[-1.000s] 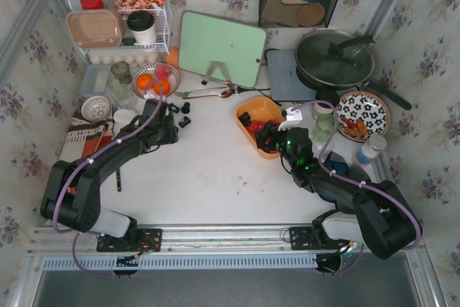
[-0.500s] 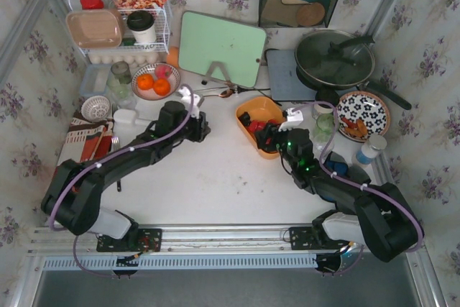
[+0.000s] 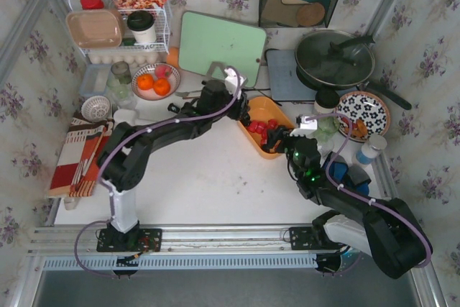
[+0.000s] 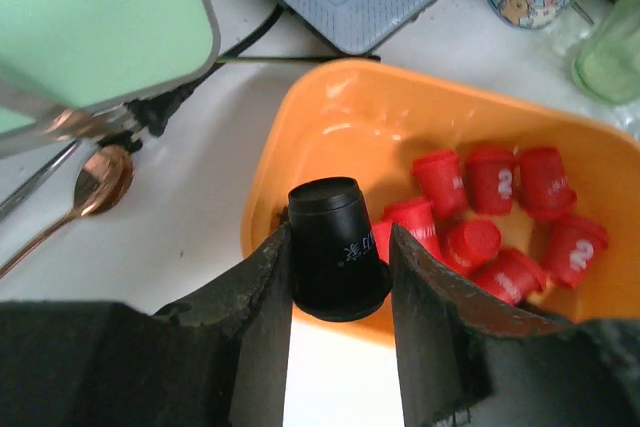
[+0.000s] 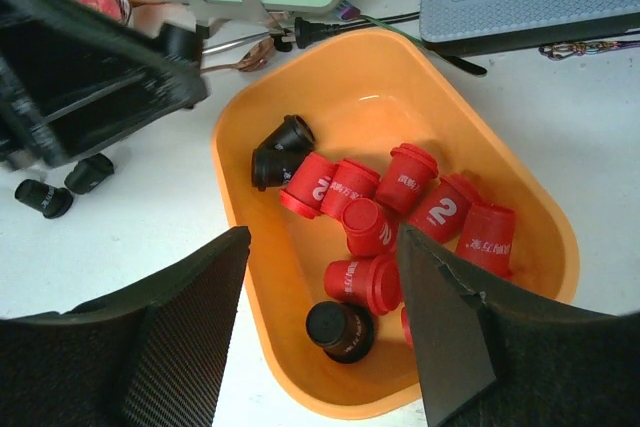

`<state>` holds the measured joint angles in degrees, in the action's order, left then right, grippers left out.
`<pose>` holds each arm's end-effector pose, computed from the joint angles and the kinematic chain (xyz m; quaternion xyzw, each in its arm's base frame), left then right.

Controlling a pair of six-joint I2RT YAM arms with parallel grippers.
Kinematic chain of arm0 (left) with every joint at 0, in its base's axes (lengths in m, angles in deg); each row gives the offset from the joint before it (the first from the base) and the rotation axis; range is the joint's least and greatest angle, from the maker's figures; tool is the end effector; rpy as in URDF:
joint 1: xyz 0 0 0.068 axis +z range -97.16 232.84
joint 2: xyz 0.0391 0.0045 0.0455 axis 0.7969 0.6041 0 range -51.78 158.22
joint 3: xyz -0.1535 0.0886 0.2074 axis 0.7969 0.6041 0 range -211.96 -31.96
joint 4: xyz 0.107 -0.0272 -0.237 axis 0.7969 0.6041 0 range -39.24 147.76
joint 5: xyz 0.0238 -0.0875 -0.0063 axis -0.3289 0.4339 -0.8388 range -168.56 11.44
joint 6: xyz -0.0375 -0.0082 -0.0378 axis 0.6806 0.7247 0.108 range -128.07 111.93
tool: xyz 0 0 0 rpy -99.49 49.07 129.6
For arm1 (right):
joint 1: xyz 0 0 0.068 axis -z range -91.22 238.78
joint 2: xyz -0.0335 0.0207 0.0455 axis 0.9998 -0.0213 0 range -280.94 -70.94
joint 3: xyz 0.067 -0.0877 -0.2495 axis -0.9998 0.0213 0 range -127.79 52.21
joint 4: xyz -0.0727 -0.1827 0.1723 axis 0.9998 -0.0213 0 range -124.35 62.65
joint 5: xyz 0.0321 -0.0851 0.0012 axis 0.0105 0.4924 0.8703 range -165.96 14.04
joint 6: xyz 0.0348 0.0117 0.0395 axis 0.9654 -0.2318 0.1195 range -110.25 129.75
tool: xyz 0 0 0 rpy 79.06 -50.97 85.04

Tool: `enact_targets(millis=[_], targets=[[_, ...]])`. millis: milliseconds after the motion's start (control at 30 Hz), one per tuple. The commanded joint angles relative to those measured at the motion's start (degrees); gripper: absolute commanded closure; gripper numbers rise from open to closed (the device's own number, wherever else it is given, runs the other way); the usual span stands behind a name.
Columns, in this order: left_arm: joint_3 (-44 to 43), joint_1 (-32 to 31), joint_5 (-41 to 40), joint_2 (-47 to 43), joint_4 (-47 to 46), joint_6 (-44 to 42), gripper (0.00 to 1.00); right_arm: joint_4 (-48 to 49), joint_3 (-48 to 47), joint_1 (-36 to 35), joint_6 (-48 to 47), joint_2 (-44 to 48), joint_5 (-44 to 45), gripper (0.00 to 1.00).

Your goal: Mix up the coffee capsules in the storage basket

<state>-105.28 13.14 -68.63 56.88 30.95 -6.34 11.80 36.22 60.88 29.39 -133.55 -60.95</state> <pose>0.3378 -0.2883 0.2416 0.3075 0.7331 -0.2777 0.5394 0.1970 0.0938 0.1970 0.0322 0.7495 0.1737 0.6379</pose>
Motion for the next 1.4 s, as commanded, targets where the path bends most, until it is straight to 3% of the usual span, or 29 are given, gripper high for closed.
enact_targets(millis=[0,200,367,567,933,1233,1367], targets=[[-7.86,-0.11,-0.43,6.3,0.72,2.88,0.63,2.86,-0.18,-0.03,0.48,-0.39,1.15,0.32],[-11.84,-0.11,-1.93,9.93,0.84,5.25,0.39,2.81,-0.59,-0.09,0.59,-1.24,0.1,0.32],[-9.05,-0.09,-5.74,7.53,-0.56,4.94,0.32,2.6,-0.93,-0.07,0.8,-1.64,-0.61,0.32],[-4.57,-0.02,-10.5,2.35,0.41,3.57,0.35,2.46,-1.0,-0.07,0.75,-1.79,-0.81,0.32],[6.29,2.21,-29.08,-6.36,5.49,5.45,0.39,2.34,-1.21,-0.08,0.8,-2.31,-1.19,0.32],[12.17,7.18,-36.32,-12.87,13.74,9.62,0.39,2.25,-1.6,0.0,0.87,-3.35,-2.23,0.32],[11.72,10.17,-38.32,-13.94,21.94,13.48,0.39,2.16,-1.75,-0.02,0.92,-3.61,-2.42,0.32]])
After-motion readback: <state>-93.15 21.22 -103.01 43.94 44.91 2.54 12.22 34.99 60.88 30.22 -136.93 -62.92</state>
